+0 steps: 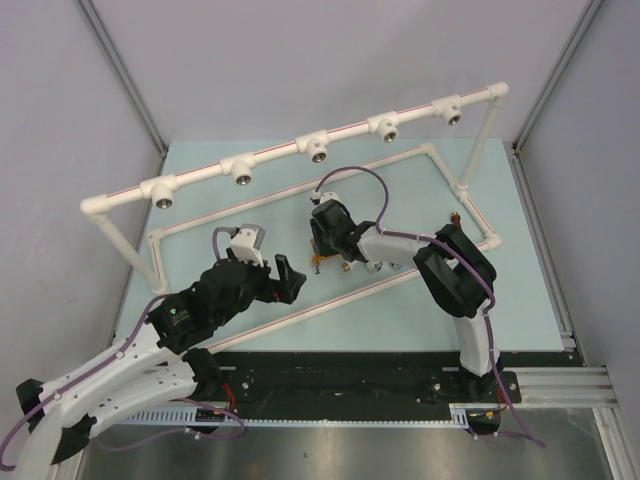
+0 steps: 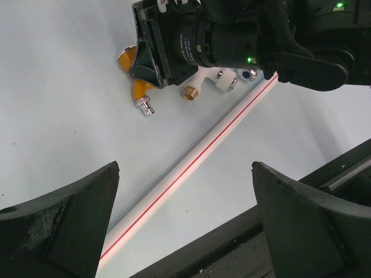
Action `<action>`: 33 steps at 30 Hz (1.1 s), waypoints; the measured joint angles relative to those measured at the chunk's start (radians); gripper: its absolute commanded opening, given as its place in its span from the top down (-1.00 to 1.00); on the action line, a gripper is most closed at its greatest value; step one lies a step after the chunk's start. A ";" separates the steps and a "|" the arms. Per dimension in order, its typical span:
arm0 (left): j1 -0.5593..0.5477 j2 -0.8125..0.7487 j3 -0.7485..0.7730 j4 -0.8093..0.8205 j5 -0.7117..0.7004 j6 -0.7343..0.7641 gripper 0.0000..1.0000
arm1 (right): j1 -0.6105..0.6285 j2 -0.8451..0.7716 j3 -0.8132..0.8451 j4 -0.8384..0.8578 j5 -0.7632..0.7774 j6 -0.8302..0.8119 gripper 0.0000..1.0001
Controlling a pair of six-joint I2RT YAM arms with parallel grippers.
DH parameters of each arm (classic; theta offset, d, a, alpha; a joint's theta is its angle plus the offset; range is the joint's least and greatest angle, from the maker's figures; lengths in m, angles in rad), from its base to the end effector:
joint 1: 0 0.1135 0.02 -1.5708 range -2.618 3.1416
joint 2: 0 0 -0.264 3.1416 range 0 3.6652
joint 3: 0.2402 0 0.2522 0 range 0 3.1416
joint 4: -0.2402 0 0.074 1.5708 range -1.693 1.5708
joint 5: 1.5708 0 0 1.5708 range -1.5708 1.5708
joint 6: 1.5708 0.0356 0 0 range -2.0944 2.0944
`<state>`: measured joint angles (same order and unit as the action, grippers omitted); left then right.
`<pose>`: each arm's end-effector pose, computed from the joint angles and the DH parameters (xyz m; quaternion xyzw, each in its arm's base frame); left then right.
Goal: Install the water faucets
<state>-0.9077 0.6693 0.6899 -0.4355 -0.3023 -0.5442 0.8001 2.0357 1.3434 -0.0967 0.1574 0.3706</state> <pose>0.1040 -0.1160 0.2988 0.0688 0.8293 -0.2642 0.4876 0.3120 0.3133 0.1618 -0.1671 0.9069 0.1493 0.3568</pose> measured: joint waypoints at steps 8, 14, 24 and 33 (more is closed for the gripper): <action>0.000 0.029 0.000 0.013 -0.003 -0.013 -1.00 | 0.013 -0.028 -0.004 -0.051 -0.088 -0.100 0.85; 0.002 0.003 -0.012 0.058 -0.028 -0.069 -0.99 | 0.018 -0.188 -0.101 -0.090 -0.184 -0.214 0.86; 0.132 -0.022 -0.050 0.151 0.040 -0.201 -0.96 | 0.031 -0.507 -0.242 -0.039 -0.282 -0.347 0.85; 0.243 0.055 -0.050 0.234 0.227 -0.261 -0.93 | 0.096 -0.622 -0.283 0.000 -0.326 -0.420 0.85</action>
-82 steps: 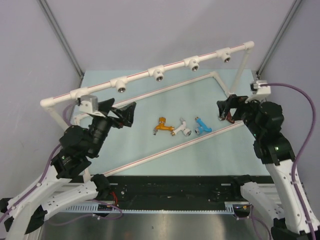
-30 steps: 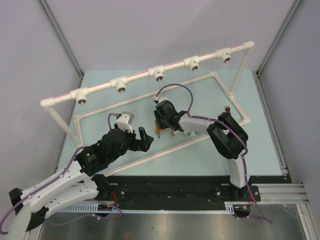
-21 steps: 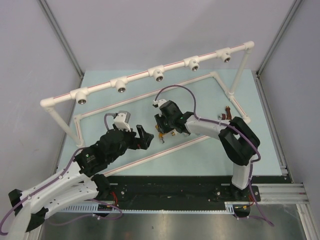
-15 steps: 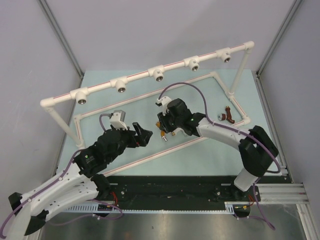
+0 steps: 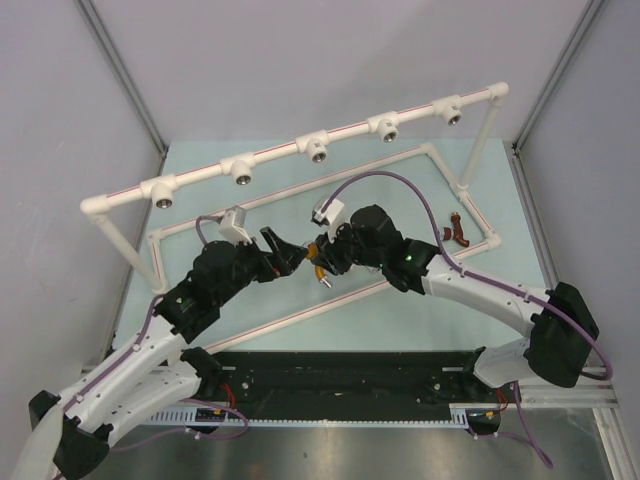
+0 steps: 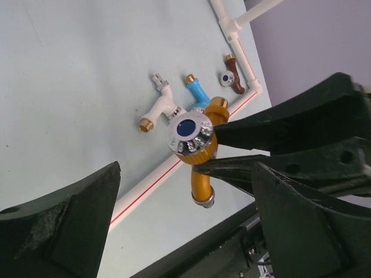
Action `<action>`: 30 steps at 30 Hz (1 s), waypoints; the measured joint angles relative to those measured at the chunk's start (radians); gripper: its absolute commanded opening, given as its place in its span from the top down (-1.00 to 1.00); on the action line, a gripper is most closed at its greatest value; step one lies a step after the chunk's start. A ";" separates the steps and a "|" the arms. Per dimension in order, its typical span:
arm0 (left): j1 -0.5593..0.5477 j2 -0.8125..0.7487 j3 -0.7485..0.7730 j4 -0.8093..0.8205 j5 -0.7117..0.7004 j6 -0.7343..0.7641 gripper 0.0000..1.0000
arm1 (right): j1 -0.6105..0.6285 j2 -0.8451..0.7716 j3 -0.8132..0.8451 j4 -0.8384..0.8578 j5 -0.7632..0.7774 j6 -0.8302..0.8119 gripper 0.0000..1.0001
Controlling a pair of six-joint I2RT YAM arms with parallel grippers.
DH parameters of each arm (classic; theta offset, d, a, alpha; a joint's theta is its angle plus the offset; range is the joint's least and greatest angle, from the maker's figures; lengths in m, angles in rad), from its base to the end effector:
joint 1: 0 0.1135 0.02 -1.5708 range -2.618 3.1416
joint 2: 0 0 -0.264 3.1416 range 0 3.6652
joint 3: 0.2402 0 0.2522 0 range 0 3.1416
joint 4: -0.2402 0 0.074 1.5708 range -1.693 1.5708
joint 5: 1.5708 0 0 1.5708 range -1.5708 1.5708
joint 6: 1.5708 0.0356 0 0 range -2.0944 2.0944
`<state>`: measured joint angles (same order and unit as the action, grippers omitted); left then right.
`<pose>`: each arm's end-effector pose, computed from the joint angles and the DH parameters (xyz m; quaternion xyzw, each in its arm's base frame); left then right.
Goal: Install the water faucets
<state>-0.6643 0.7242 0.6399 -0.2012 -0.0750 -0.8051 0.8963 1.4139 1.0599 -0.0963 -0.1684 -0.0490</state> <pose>0.1406 -0.1067 0.2967 -0.0787 0.7964 -0.3792 0.4645 0.1999 0.2595 0.2981 -0.4241 0.7312 0.2826 0.4534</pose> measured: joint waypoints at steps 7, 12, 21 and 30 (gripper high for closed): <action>0.023 0.051 0.000 0.025 0.111 -0.026 -0.85 | 0.024 -0.055 -0.002 0.012 -0.012 -0.039 0.85; 0.027 0.065 0.000 0.058 0.151 -0.035 -0.75 | 0.030 -0.069 -0.007 0.005 -0.014 -0.055 0.85; 0.030 0.079 -0.003 0.120 0.211 -0.080 -0.51 | 0.078 -0.082 -0.011 0.005 -0.018 -0.061 0.85; 0.034 0.077 -0.023 0.155 0.233 -0.137 0.55 | 0.093 -0.117 -0.020 0.004 -0.005 -0.058 0.61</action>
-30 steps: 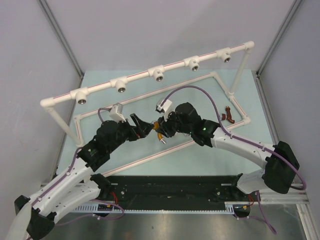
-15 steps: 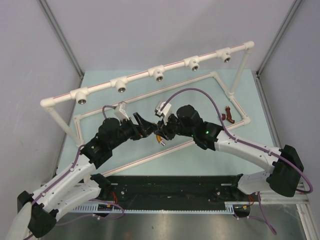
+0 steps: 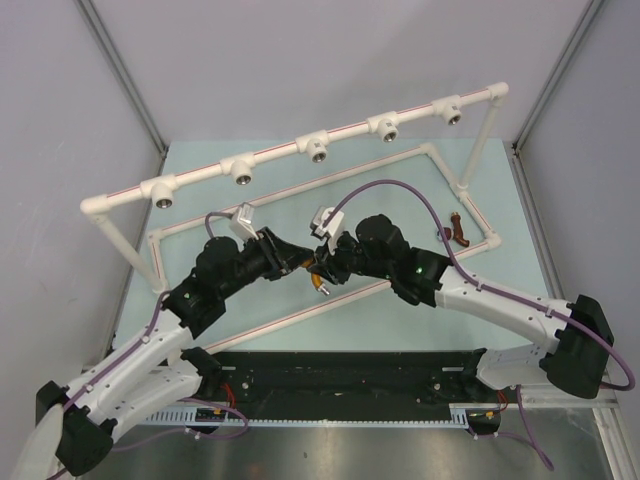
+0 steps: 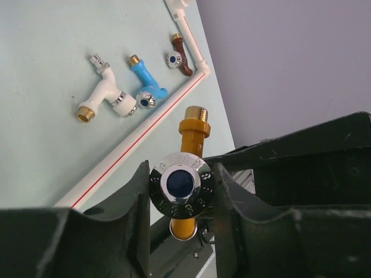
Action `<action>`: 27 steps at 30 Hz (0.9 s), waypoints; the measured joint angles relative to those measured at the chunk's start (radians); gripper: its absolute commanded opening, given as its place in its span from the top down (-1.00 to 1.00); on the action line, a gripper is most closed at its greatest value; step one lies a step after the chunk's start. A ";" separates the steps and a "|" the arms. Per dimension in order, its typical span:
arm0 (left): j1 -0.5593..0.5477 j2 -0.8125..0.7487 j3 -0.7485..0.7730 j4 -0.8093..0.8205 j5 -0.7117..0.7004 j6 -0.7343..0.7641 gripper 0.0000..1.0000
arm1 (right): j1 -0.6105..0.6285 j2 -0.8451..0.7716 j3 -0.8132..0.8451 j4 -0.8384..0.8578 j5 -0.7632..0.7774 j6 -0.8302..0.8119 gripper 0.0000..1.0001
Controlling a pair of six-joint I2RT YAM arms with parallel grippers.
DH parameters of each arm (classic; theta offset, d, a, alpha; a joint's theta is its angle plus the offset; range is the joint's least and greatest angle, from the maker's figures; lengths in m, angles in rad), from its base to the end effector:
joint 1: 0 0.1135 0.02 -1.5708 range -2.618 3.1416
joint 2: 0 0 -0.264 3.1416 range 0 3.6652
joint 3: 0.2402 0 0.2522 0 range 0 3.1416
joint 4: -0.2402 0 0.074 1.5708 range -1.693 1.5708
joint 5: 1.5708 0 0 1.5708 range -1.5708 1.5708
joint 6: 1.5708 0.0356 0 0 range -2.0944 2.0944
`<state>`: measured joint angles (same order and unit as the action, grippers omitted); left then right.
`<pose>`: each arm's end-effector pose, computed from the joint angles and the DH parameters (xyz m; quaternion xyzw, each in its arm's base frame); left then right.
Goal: Install the water faucets
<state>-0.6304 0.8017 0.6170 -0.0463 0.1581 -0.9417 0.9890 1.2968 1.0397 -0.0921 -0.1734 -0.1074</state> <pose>0.1538 -0.1192 0.2922 -0.0727 0.7796 -0.4817 0.3936 0.1615 0.2567 0.3261 -0.4677 0.6706 0.3079 0.4865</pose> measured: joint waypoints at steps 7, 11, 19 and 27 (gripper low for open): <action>0.002 -0.051 -0.029 0.006 -0.019 -0.037 1.00 | 0.013 -0.020 -0.002 -0.006 0.043 0.026 -0.42; 0.002 -0.119 -0.064 -0.027 -0.087 -0.080 1.00 | 0.026 -0.062 -0.002 -0.025 0.128 0.047 -0.71; 0.003 -0.176 -0.075 -0.119 -0.214 -0.169 1.00 | 0.193 -0.078 -0.002 -0.059 0.434 0.053 -0.78; 0.003 -0.170 -0.072 -0.181 -0.254 -0.205 1.00 | 0.373 0.067 -0.005 0.011 0.702 0.000 -0.75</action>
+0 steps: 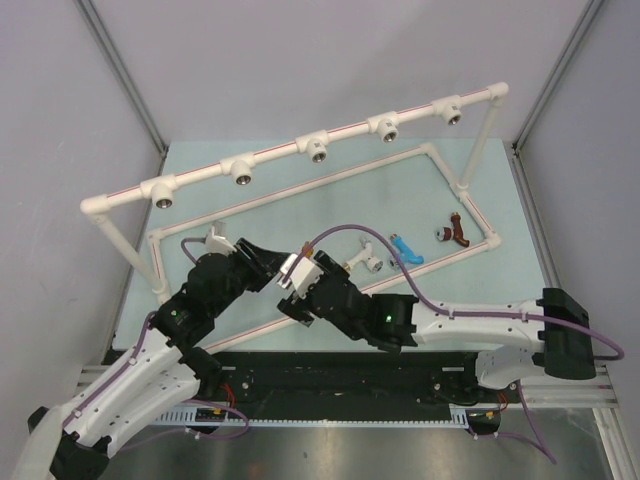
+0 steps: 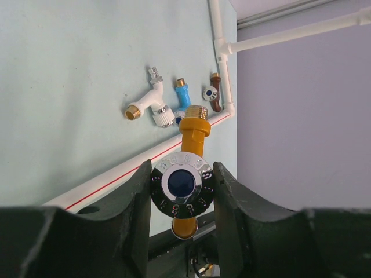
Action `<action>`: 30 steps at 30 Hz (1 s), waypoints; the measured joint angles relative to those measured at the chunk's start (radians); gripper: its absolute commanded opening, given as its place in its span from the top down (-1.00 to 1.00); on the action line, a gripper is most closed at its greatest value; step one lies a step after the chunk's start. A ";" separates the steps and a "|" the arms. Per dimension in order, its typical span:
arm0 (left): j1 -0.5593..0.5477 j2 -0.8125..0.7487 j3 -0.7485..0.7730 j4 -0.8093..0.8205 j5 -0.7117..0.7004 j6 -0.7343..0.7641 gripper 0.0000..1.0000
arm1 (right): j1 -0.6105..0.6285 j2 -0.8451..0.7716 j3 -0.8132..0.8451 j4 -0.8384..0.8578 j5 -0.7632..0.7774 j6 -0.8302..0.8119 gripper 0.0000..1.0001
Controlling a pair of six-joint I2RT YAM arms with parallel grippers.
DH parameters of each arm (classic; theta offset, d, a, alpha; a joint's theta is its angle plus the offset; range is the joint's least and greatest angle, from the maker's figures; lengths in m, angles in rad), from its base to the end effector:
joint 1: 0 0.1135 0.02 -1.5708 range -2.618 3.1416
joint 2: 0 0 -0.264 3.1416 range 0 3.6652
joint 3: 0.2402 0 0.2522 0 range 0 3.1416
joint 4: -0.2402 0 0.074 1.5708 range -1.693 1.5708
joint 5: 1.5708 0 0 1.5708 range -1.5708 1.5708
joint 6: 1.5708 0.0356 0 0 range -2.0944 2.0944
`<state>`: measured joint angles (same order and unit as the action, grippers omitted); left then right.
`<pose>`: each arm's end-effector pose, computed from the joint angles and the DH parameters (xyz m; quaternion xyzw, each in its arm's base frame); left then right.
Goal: Install the water faucets
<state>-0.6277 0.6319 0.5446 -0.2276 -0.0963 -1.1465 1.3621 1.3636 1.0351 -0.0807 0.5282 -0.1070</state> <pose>0.1317 -0.0914 0.2740 -0.2347 0.7740 -0.4303 0.4009 0.0824 0.3025 0.3079 -0.4346 0.6949 0.1343 0.5569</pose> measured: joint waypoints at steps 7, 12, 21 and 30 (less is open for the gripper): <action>0.000 0.000 0.004 -0.017 -0.005 -0.010 1.00 | 0.033 0.116 -0.001 0.090 0.154 -0.058 -0.64; 0.000 0.000 0.009 -0.023 -0.004 -0.016 1.00 | 0.033 0.211 0.000 0.152 0.245 -0.126 -0.58; 0.011 0.011 0.028 -0.028 -0.019 -0.021 0.81 | 0.035 0.325 0.042 0.249 0.361 -0.263 0.18; 0.015 0.008 0.043 -0.029 -0.065 0.020 -0.21 | -0.003 0.294 0.052 0.217 0.299 -0.258 1.00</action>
<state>-0.6128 0.6403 0.5877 -0.2565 -0.1616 -1.1263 1.3594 1.6577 1.0870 0.1360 0.8276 -0.3649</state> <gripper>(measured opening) 0.517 0.314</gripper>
